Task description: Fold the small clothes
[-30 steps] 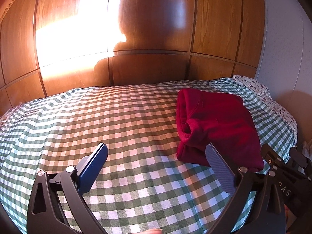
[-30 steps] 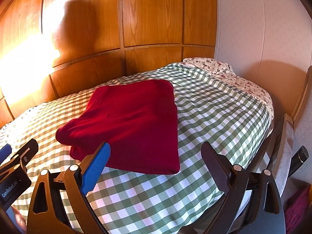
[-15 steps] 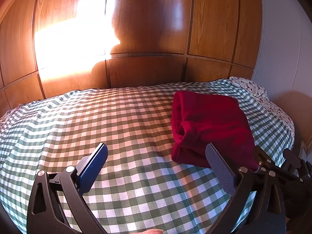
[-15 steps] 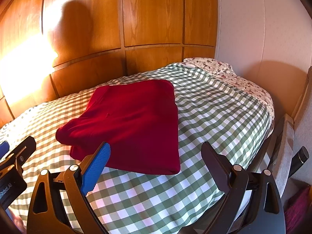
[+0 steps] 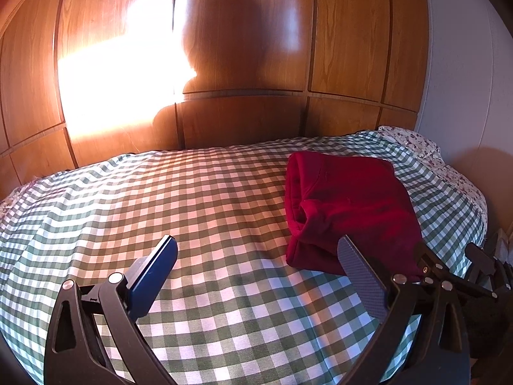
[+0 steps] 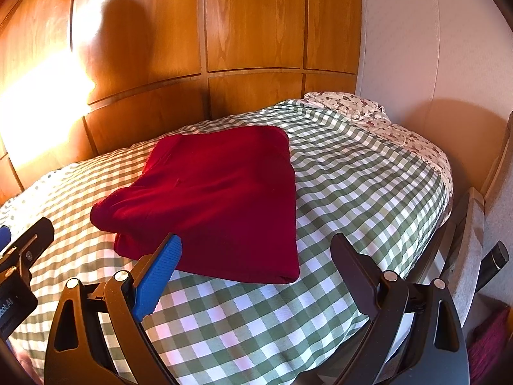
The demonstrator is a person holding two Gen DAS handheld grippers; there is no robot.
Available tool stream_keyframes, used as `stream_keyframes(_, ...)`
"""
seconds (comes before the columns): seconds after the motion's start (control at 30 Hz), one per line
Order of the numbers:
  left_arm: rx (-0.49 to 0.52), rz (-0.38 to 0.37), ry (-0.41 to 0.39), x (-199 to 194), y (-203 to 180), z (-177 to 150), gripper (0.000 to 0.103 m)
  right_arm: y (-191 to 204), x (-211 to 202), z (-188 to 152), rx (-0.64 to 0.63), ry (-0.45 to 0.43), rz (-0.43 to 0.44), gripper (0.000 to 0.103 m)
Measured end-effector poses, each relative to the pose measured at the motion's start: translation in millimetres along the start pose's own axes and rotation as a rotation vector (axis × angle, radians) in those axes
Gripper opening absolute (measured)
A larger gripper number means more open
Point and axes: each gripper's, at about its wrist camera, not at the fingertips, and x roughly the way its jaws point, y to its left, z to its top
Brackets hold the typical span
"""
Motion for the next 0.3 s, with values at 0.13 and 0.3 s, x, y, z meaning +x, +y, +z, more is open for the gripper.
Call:
stream_keyframes(0.13,-0.007,0.012,0.004,0.8,0.1,-0.1,0.1,0.7,-0.1,0.2,-0.006,-0.005,0.0,0.093)
stream_keyframes(0.3,-0.027,0.015,0.022,3.3,4.8,-2.1,0.1,1.1,1.8,-0.4,-0.008,0.008,0.004,0.093)
